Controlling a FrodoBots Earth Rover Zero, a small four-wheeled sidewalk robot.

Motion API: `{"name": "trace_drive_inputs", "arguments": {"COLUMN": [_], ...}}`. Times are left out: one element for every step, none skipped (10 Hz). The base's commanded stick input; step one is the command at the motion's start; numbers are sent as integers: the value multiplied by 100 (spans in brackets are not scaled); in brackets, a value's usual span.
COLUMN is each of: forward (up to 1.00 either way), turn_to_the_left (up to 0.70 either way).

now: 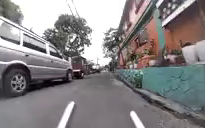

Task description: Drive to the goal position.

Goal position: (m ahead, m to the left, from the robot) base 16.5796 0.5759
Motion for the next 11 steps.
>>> {"name": "trace_drive_inputs", "arguments": {"forward": [85,85,85,85,85,85,85,85,85,85,85], "turn_to_the_left": [0,0,0,0,0,0,0,0,0,0,-19]}}
